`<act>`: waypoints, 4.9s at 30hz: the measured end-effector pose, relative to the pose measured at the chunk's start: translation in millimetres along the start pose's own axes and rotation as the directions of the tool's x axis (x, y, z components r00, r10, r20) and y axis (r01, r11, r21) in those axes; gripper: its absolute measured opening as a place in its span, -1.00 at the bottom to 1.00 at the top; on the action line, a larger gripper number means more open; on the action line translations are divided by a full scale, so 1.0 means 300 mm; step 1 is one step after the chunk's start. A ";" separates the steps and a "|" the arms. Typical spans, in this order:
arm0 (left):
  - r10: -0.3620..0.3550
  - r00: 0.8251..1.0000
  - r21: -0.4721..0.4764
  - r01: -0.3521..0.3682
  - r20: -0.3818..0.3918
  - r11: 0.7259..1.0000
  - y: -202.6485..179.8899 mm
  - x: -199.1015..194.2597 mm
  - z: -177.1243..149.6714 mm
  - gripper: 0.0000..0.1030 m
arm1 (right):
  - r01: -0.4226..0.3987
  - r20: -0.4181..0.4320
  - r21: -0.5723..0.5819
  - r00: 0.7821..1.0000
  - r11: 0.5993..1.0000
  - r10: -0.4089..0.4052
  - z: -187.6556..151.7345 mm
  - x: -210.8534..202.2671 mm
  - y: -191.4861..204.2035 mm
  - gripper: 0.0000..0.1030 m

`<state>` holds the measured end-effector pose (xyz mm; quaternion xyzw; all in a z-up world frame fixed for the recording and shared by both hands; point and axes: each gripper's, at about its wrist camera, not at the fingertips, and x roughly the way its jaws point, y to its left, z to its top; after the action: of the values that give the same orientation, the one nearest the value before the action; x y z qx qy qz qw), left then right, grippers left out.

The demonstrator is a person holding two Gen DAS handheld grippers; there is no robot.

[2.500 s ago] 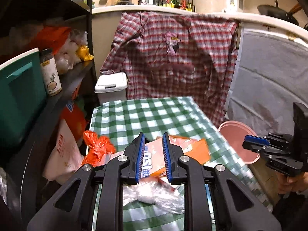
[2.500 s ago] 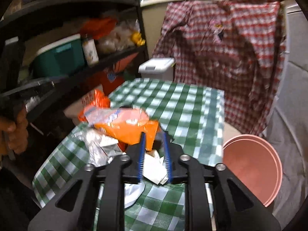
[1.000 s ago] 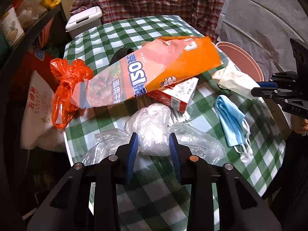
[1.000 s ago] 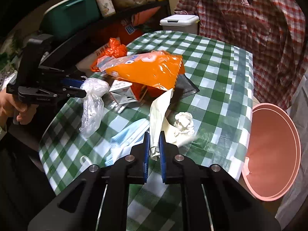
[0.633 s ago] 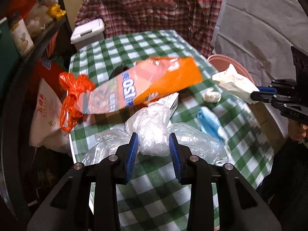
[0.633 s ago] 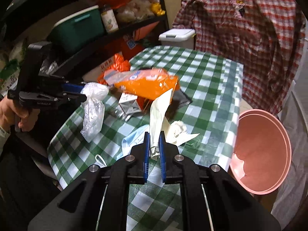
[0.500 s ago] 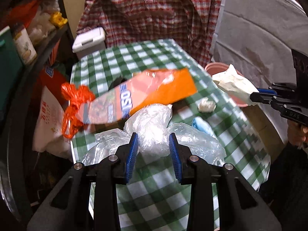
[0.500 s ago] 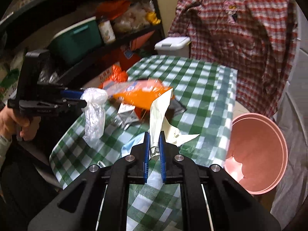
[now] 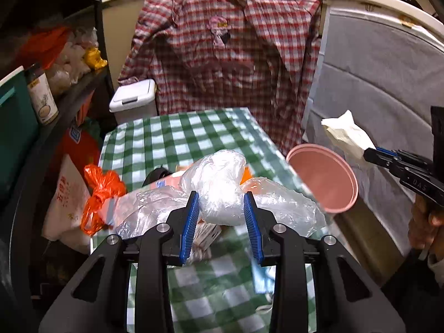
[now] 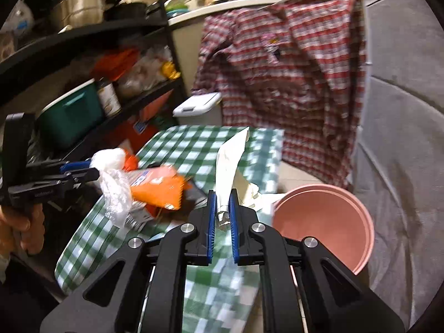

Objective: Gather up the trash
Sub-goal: 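Carry the clear bag with the left tool and white paper with the right tool over the pink bucket, then open the left tool and the right tool to drop both items into the bucket, then grasp the orange plastic bag on the table with the left tool, then grip the orange snack bag corner with the right tool while the left tool holds the orange bag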

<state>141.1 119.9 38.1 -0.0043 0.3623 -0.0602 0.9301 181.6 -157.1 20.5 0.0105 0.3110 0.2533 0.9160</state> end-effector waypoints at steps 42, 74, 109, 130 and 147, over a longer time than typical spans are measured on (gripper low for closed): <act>-0.041 0.993 -0.003 0.041 0.109 0.999 -0.550 0.387 0.162 -0.36 | 0.275 0.073 0.100 0.956 0.956 -0.282 0.094 -0.042 -0.335 -0.80; -0.089 0.986 -0.001 0.090 0.141 0.996 -0.501 0.339 0.197 -0.10 | 0.286 0.072 0.078 0.954 0.955 -0.292 0.085 -0.013 -0.295 -0.21; 0.255 0.952 -0.231 -0.214 0.167 0.949 0.481 0.065 0.065 -0.34 | -0.121 -0.055 -0.031 0.991 0.992 0.119 0.064 0.360 0.232 -0.62; 0.225 0.973 -0.320 -0.231 -0.056 0.919 0.730 0.375 -0.080 0.03 | -0.175 -0.266 -0.007 0.949 0.984 0.167 -0.033 0.626 0.263 -0.22; 0.167 0.978 -0.294 -0.196 -0.122 0.936 0.708 0.452 -0.090 -0.25 | -0.225 -0.323 0.022 0.920 0.974 0.220 -0.058 0.656 0.266 -0.34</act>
<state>245.1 316.1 -84.0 -0.1111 0.4099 0.0823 0.9016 268.6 2.6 -90.7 -0.0032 0.4519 0.3562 0.8179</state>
